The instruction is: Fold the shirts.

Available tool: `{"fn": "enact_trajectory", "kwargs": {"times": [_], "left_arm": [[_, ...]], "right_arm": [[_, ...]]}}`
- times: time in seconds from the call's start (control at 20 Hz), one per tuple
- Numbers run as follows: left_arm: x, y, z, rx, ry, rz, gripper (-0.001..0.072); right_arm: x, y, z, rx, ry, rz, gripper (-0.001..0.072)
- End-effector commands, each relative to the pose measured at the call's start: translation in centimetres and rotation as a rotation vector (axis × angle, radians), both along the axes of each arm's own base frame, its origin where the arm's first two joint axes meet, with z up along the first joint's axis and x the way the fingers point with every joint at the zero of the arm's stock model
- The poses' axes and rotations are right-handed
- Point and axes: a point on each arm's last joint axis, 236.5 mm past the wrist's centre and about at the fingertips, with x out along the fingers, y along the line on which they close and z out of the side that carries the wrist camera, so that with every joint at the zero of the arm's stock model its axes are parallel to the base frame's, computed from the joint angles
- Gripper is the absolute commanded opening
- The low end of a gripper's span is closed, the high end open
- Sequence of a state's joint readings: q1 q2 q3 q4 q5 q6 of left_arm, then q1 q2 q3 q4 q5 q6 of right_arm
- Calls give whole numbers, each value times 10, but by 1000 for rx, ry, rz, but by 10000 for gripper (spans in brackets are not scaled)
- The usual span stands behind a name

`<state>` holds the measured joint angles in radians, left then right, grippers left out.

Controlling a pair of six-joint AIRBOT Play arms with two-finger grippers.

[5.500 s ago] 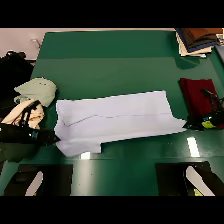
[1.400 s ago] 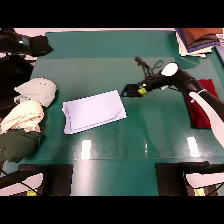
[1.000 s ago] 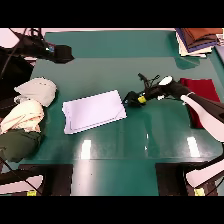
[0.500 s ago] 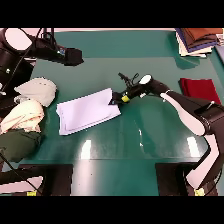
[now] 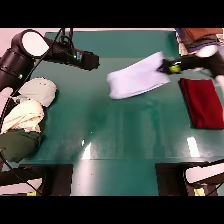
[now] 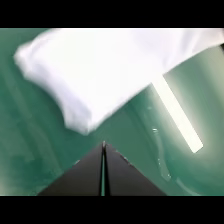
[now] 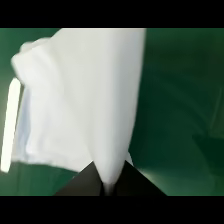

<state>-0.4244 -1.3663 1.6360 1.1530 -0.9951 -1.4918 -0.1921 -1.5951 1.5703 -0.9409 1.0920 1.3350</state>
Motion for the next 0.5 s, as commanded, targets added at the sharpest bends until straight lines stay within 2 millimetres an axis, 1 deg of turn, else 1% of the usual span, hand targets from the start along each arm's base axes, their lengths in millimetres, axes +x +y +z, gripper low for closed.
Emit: {"fn": "enact_trajectory", "kwargs": {"times": [0.0, 0.05, 0.1, 0.15, 0.2, 0.3, 0.4, 0.45], "left_arm": [[-3, -10, 5, -33, -3, -10, 25], [-3, -11, 6, -41, -4, -10, 25], [-3, -13, 8, -52, -4, -10, 25], [-3, -14, 9, -59, -3, -11, 25], [-3, -14, 9, -61, -3, -11, 25], [-3, -14, 10, -63, -3, -11, 25], [-3, -14, 10, -72, 6, -2, 25], [-3, -14, 10, -76, 11, 3, 25]], "right_arm": [[-20, -145, 29, -62, -48, -292, 14], [-27, -175, 32, -65, -52, -352, 14], [-33, -200, 33, -69, -60, -406, 15], [-37, -217, 36, -65, -70, -445, 15], [-41, -229, 37, -60, -76, -475, 14], [-43, -238, 41, -38, -88, -501, 14], [-40, -235, 49, -22, -115, -505, 14], [-37, -233, 58, -30, -140, -505, 14]]}}
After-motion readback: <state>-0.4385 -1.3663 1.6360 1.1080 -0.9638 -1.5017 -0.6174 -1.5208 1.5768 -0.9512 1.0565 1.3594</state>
